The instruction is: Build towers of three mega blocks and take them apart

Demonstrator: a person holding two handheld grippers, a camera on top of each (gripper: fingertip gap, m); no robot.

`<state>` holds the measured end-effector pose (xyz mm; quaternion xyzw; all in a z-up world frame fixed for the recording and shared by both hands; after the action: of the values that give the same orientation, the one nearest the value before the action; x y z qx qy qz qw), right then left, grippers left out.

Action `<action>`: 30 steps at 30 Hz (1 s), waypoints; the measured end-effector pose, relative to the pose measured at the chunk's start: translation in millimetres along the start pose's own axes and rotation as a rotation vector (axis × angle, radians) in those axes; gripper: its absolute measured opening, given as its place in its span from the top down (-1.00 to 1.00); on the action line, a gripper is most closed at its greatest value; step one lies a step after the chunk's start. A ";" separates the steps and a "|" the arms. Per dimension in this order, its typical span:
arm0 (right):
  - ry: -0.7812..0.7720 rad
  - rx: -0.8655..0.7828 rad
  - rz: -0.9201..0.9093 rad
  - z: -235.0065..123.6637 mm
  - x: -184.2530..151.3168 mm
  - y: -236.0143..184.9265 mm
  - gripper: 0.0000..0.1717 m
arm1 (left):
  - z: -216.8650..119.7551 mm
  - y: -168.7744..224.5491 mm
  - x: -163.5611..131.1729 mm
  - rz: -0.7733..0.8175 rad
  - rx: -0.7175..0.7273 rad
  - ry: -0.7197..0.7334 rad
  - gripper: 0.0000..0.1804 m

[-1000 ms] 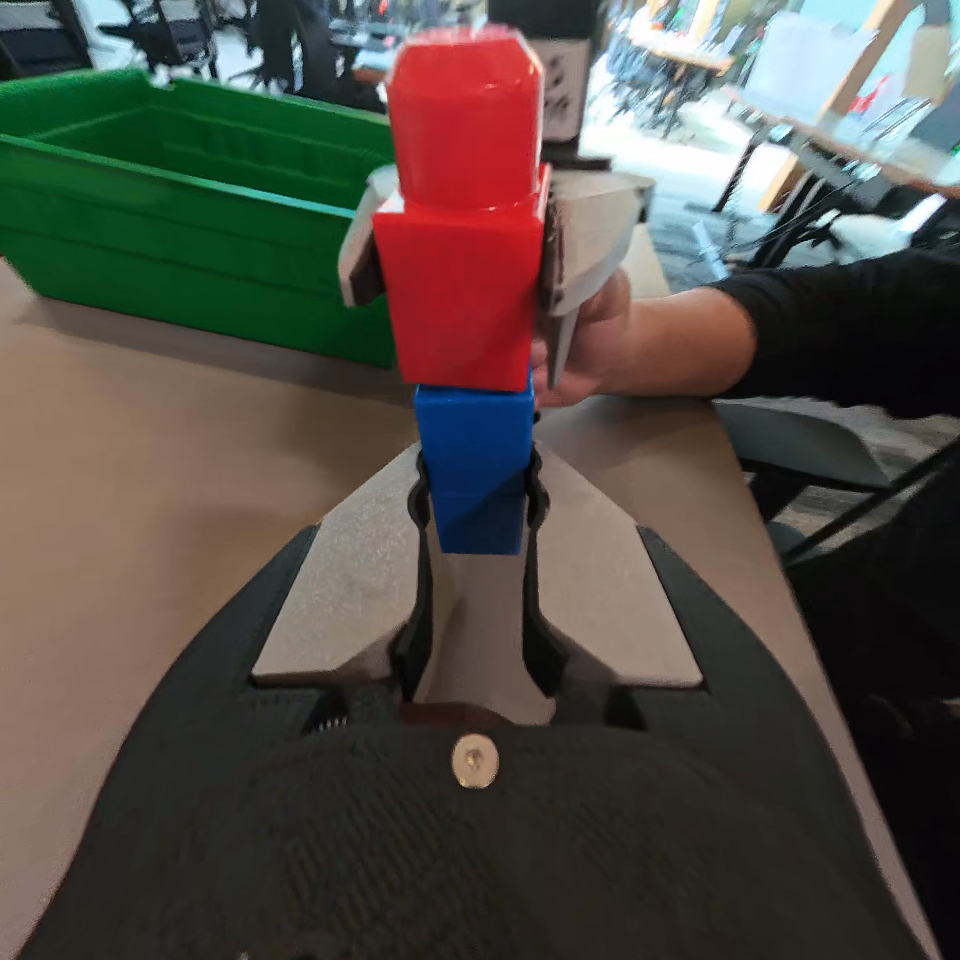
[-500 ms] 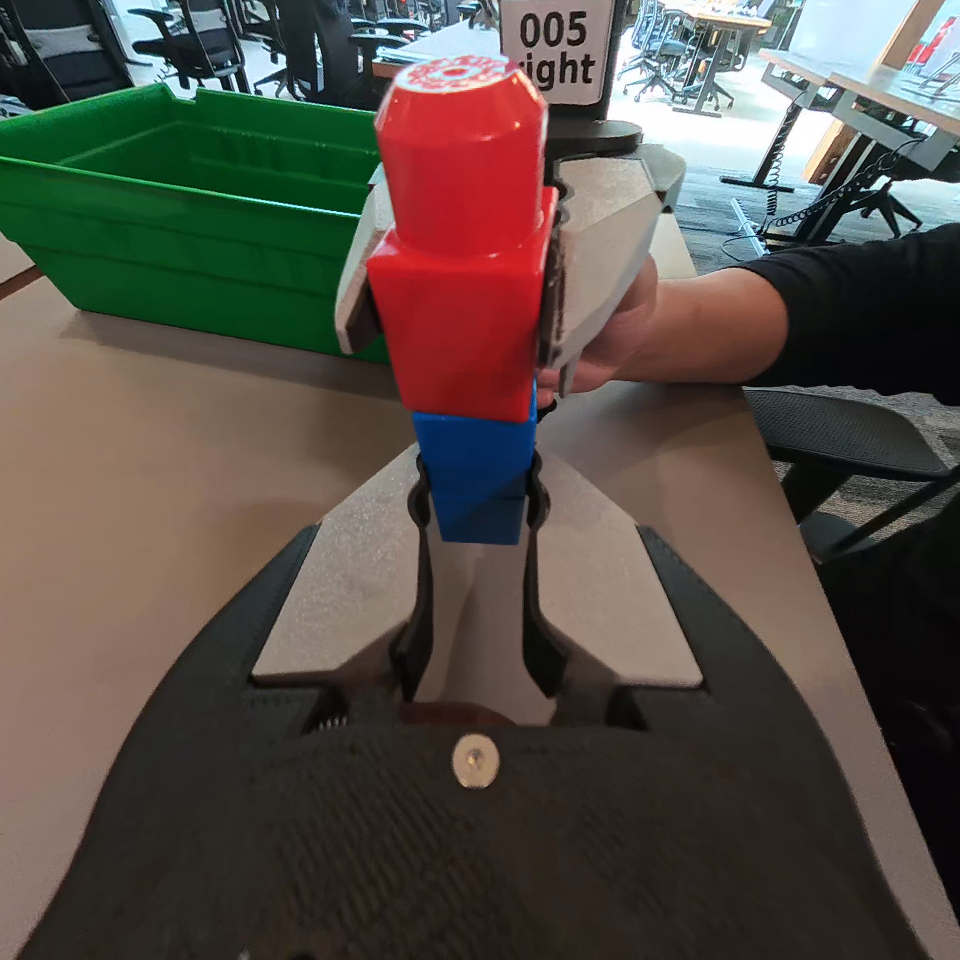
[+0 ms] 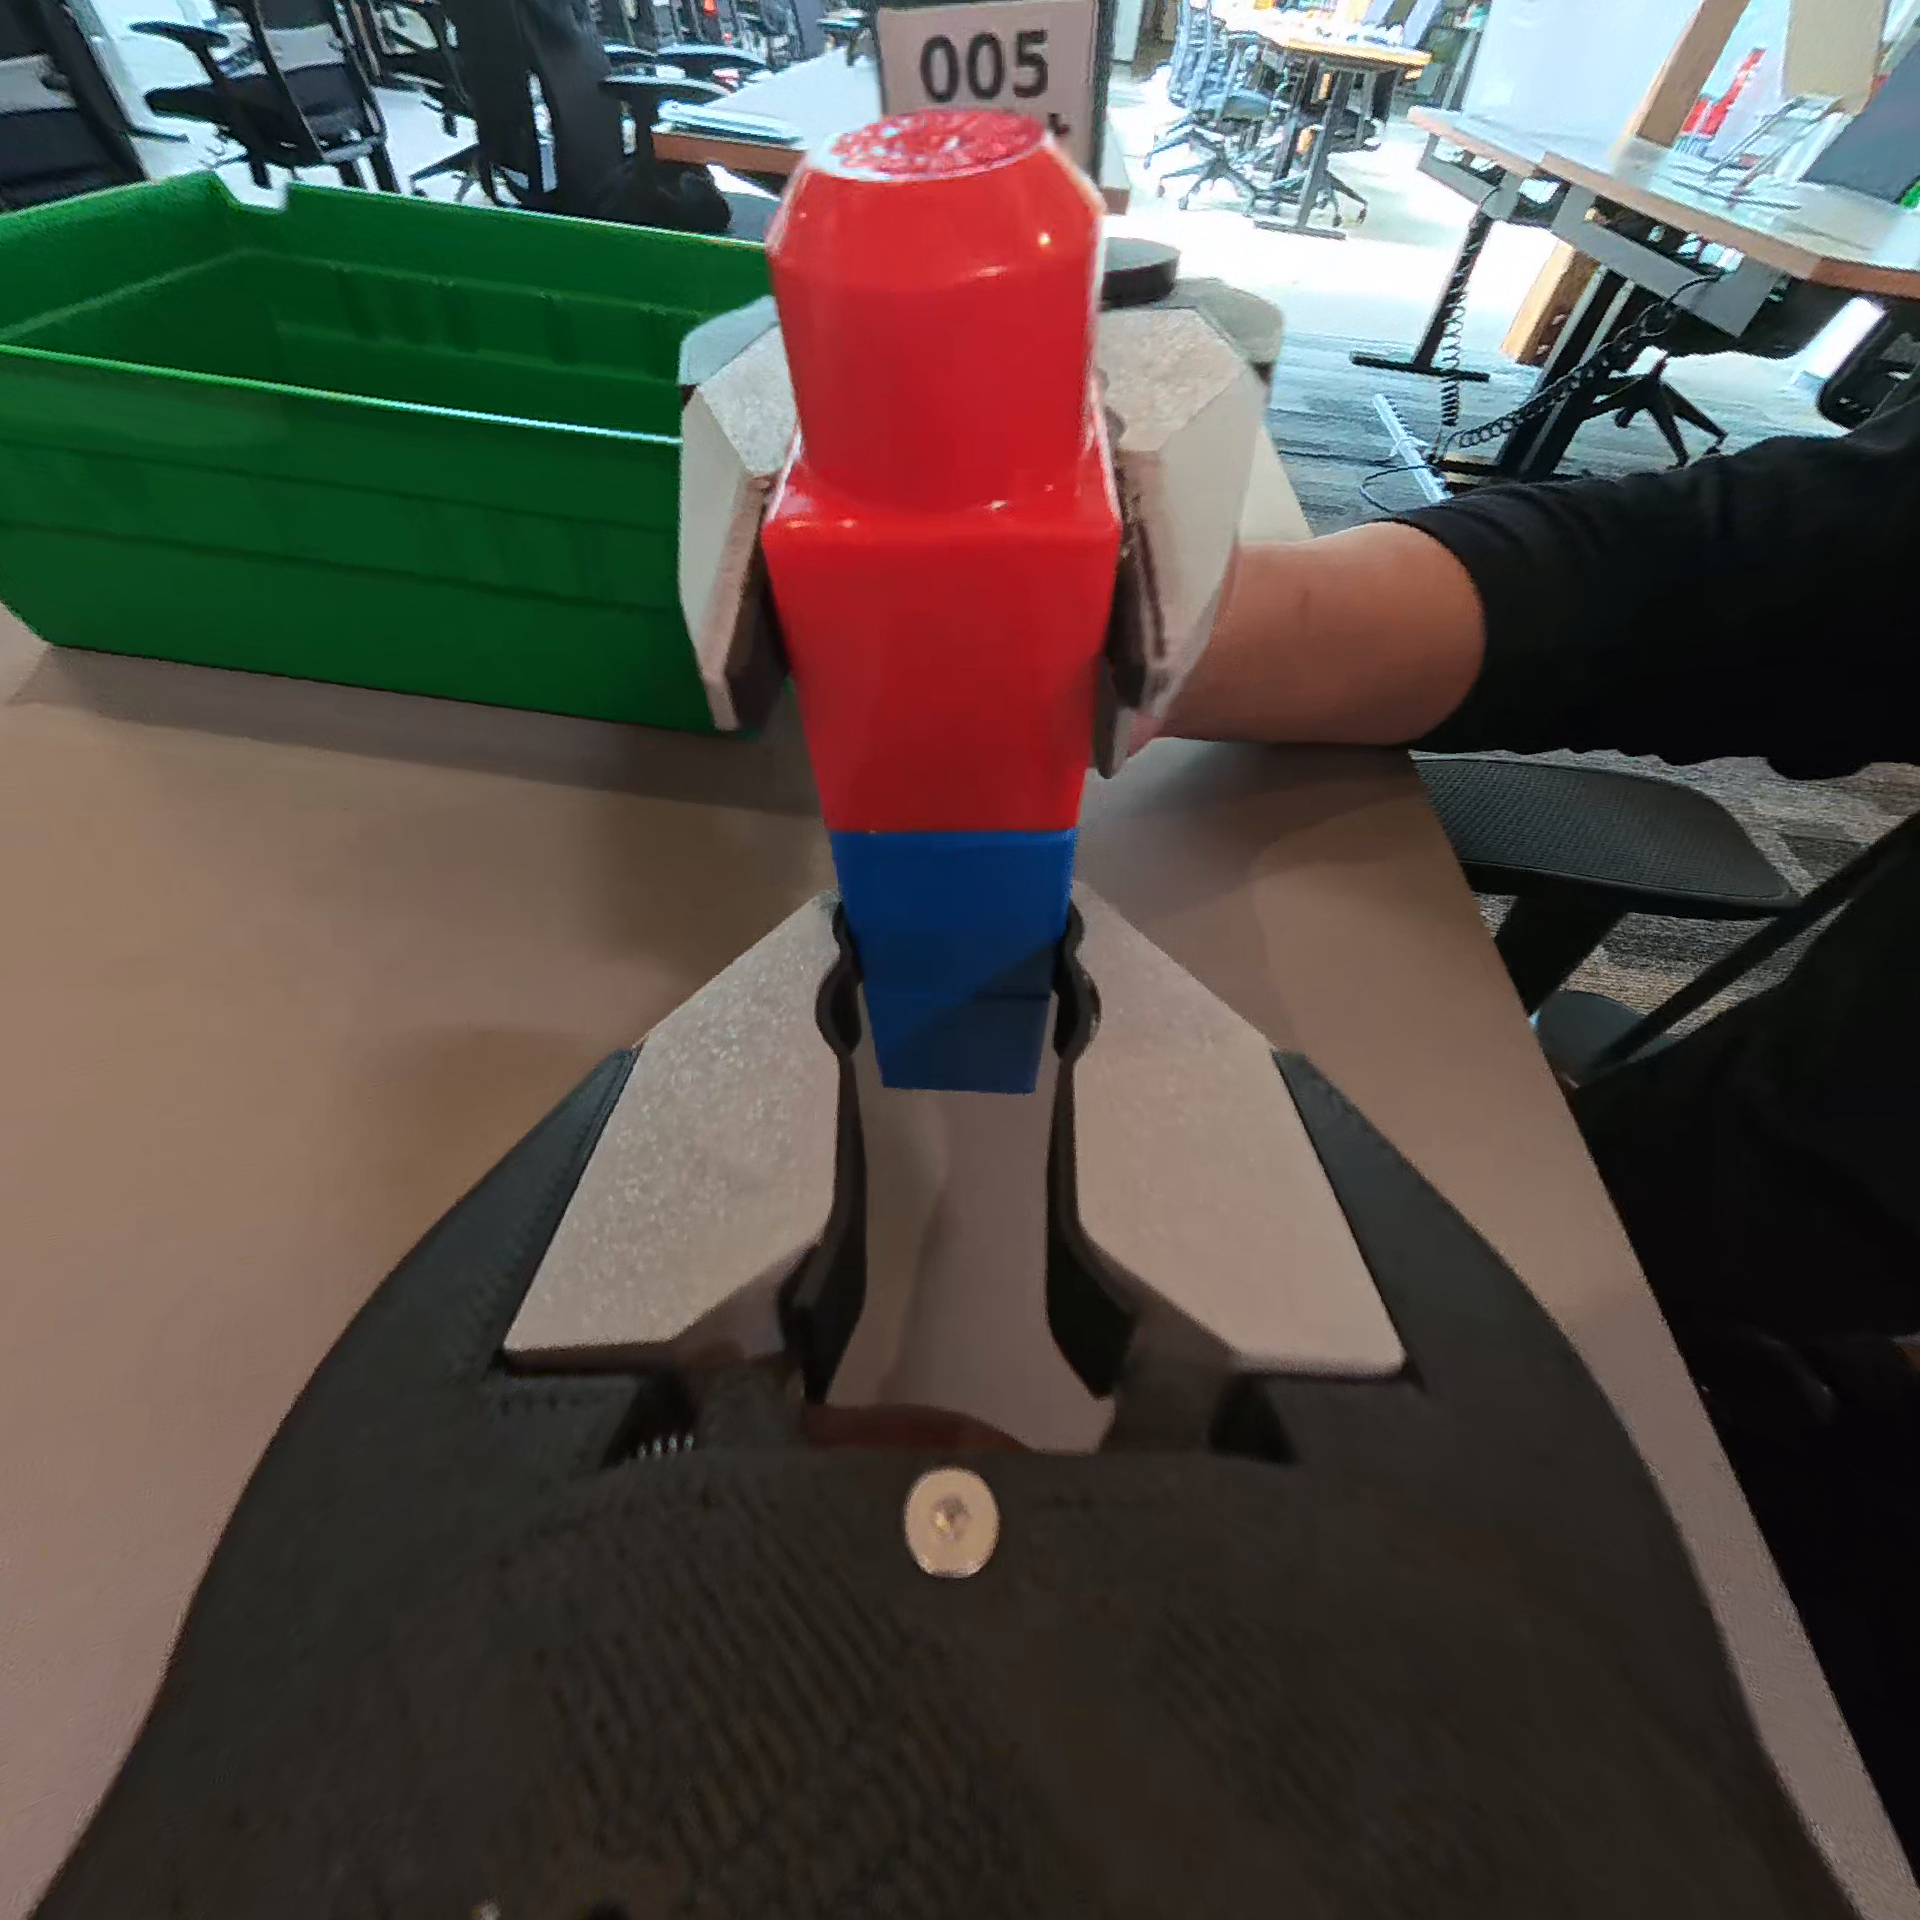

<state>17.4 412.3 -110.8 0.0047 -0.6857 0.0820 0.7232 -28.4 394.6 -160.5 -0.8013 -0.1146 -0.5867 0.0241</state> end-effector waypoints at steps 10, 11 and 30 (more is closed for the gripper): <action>-0.024 0.009 -0.015 1.1 -4.2 -1.2 0.62 | 2.4 -1.2 -4.3 0.009 0.005 -0.012 0.64; -0.034 0.029 -0.002 1.0 -4.6 -2.4 0.61 | 1.6 0.2 -4.7 0.010 -0.014 -0.014 0.63; -0.137 -0.092 -0.089 -7.0 2.4 -1.3 0.62 | -7.7 -12.6 -21.5 -0.051 -0.020 -0.062 0.37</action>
<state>24.7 412.1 -108.7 0.0074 -0.7357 0.0179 0.6770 -44.3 402.1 -179.6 -0.8161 -0.1299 -0.5631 -0.0024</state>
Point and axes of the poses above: each gripper's, where its closed fingertips meet, z out along the fingers, x out of its top, y = z × x across the jaws, the point moved 5 cm from there along -z, back along the fingers, and after that the axes turned 3 degrees about -x, right-handed, at the moved point
